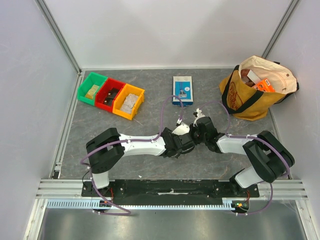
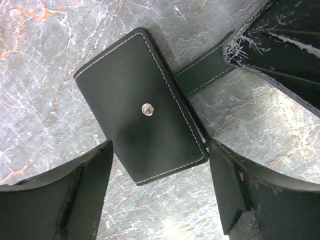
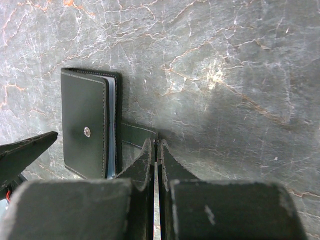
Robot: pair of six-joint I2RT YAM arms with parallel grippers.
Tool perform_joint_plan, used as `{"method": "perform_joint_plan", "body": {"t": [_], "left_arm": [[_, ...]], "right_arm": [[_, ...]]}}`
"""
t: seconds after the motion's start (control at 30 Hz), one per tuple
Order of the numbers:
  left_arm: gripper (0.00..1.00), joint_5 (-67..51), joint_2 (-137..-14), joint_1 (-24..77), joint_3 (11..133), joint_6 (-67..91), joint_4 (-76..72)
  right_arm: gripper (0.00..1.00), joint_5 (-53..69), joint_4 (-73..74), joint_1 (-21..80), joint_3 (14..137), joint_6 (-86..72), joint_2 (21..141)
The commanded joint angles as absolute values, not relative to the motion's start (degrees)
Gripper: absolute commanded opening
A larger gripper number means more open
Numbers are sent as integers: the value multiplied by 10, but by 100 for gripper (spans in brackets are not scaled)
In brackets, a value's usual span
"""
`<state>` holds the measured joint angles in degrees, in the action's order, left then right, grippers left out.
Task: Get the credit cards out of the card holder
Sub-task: Open the card holder at the center of the board.
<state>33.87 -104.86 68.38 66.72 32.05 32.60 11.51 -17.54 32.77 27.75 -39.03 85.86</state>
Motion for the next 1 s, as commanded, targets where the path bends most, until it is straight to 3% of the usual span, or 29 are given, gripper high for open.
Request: {"method": "perform_joint_plan", "body": {"t": [0.0, 0.1, 0.43, 0.6, 0.7, 0.83, 0.97], "left_arm": [[77, 390, -1035, 686, 688, 307, 348], [66, 386, -1013, 686, 684, 309, 348], [64, 367, -921, 657, 639, 329, 322], [56, 352, -893, 617, 598, 336, 310], [60, 330, -878, 612, 580, 331, 293], [80, 284, -871, 621, 575, 317, 247], [83, 280, -922, 634, 608, 307, 246]], "right_arm": [[0, 115, -186, 327, 275, -385, 860], [0, 120, -186, 326, 275, -378, 863], [0, 137, -169, 327, 276, -350, 868], [0, 138, -163, 327, 274, -346, 867], [0, 139, -157, 327, 275, -341, 867], [0, 137, -156, 327, 276, -338, 869], [0, 140, -158, 327, 279, -338, 874]]}}
